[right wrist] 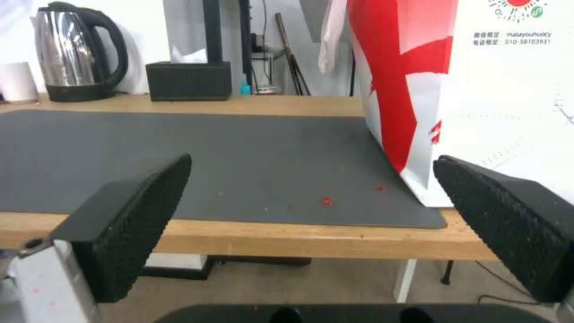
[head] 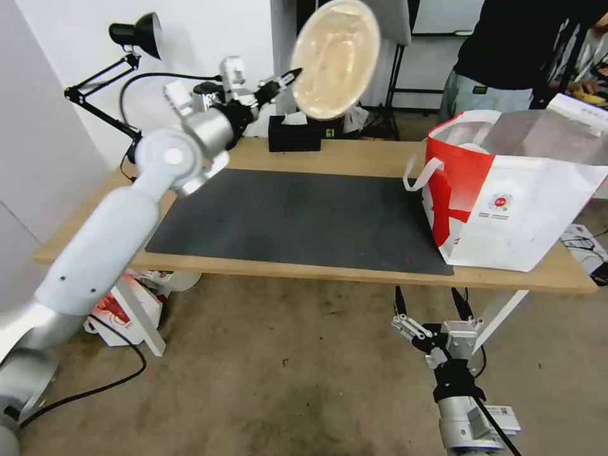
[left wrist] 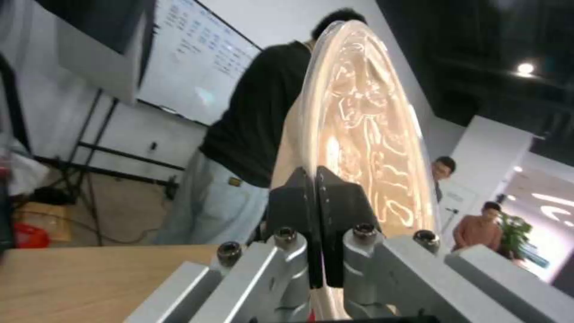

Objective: Pick up the trash from the table and place it into the takeout bag.

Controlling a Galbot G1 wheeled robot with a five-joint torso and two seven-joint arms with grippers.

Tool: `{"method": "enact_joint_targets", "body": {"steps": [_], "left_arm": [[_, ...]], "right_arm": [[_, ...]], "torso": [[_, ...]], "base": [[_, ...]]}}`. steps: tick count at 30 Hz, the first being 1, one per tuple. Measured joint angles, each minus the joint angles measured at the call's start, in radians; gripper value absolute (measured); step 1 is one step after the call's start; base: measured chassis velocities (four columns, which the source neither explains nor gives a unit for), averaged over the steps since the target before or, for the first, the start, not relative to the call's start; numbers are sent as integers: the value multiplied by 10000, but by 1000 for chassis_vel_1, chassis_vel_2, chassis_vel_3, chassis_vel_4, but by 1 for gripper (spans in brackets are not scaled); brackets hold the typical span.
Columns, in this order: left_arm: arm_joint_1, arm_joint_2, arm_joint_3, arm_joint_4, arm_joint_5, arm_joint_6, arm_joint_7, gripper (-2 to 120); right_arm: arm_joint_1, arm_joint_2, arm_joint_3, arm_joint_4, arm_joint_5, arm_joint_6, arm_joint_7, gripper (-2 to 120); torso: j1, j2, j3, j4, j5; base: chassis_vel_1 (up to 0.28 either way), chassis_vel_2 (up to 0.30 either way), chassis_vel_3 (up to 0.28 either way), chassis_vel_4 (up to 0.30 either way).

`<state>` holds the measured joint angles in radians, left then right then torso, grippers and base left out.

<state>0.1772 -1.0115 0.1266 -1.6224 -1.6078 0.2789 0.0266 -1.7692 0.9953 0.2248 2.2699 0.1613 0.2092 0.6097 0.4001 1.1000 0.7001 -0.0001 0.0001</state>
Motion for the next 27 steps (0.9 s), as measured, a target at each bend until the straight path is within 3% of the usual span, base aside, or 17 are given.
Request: {"method": "enact_joint_targets", "body": {"steps": [11,27], "left_arm": [[-952,-1236,959,1188,262,-122,372,0],[-2034,-2313,1649,3009,604,-157,1048,0]], "right_arm": [[0,0,0,0,0,0,0,100],[0,0,0,0,0,0,0,100]], "torso": [[0,0,-1,1,1],[-1,0,0,1,1]], "base": [[0,0,0,0],[0,0,0,0]]}}
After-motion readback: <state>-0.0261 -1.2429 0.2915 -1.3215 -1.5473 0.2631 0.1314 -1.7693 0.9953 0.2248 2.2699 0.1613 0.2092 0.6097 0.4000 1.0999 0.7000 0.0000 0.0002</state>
